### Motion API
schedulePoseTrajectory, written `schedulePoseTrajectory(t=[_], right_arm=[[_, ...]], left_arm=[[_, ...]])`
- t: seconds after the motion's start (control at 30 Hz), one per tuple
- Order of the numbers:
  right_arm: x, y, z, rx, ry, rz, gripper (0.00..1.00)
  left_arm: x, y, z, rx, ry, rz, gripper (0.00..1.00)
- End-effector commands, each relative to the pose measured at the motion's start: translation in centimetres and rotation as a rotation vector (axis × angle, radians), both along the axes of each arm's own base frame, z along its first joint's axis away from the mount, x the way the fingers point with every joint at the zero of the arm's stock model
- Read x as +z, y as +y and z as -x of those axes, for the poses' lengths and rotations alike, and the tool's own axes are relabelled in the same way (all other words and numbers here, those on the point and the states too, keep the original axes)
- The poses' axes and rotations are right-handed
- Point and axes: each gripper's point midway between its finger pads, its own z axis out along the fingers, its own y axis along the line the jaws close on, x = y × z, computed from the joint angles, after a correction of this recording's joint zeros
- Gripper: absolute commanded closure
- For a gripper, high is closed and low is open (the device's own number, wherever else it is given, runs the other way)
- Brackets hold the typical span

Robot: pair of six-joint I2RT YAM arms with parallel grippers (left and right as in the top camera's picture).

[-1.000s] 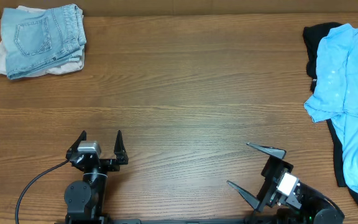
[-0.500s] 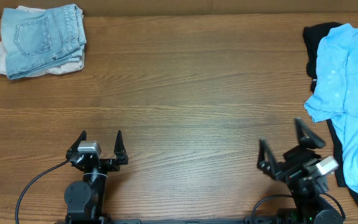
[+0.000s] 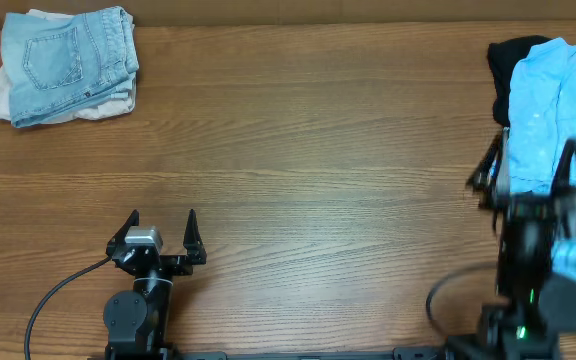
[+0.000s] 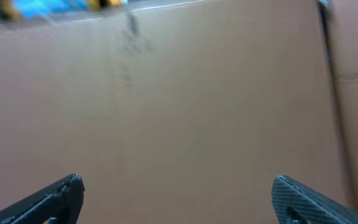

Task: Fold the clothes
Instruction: 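Move the right gripper to the light-blue t-shirt on the right, then close the right gripper on the light-blue t-shirt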

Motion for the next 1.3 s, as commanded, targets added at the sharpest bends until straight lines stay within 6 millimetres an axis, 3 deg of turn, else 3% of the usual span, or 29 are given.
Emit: schedulePoseTrajectory(t=[0.0,0.13,0.27,0.37,0.47,0.6,0.8,1.03,1.17,1.27], right_arm=[[0.6,-2.4,-4.0,-0.170,0.122,0.059,0.00],[-0.7,-4.9,-10.7,-0.232,0.363,0.064,0.00],[-3.7,-8.5,-15.4,-0.292,0.618,0.055,0.00],[-6.6,-11.6,-17.6,-0.337,0.793,0.035,0.00],[-10.8,-14.6,-18.9,-0.367,0.962,0.004,0.00],[-17.4,-16.4,-19.0,-0.378,1.142,-0.026,0.00],[-24.5,-16.4,-18.9,-0.355,1.312,-0.042,0.00],[-30.9,-16.4,-18.5,-0.338,1.452,-0.052,0.00],[-33.9,-16.9,-17.9,-0.349,1.521,-0.059,0.17],[-35.0,-17.2,-17.4,-0.356,1.549,-0.065,0.18]], left_arm=[[0.0,0.2,0.0,0.010,-0.004,-0.019,0.00],[0.0,0.2,0.0,0.010,-0.004,-0.019,0.00],[0.0,0.2,0.0,0.010,-0.004,-0.019,0.00],[0.0,0.2,0.0,0.010,-0.004,-0.019,0.00],[0.0,0.2,0.0,0.010,-0.004,-0.019,0.00],[0.0,0.2,0.0,0.010,-0.004,-0.019,0.00],[0.0,0.2,0.0,0.010,-0.004,-0.019,0.00],[0.0,0.2,0.0,0.010,-0.004,-0.019,0.00],[0.0,0.2,0.0,0.010,-0.004,-0.019,0.00],[0.0,0.2,0.0,0.010,-0.004,-0.019,0.00]])
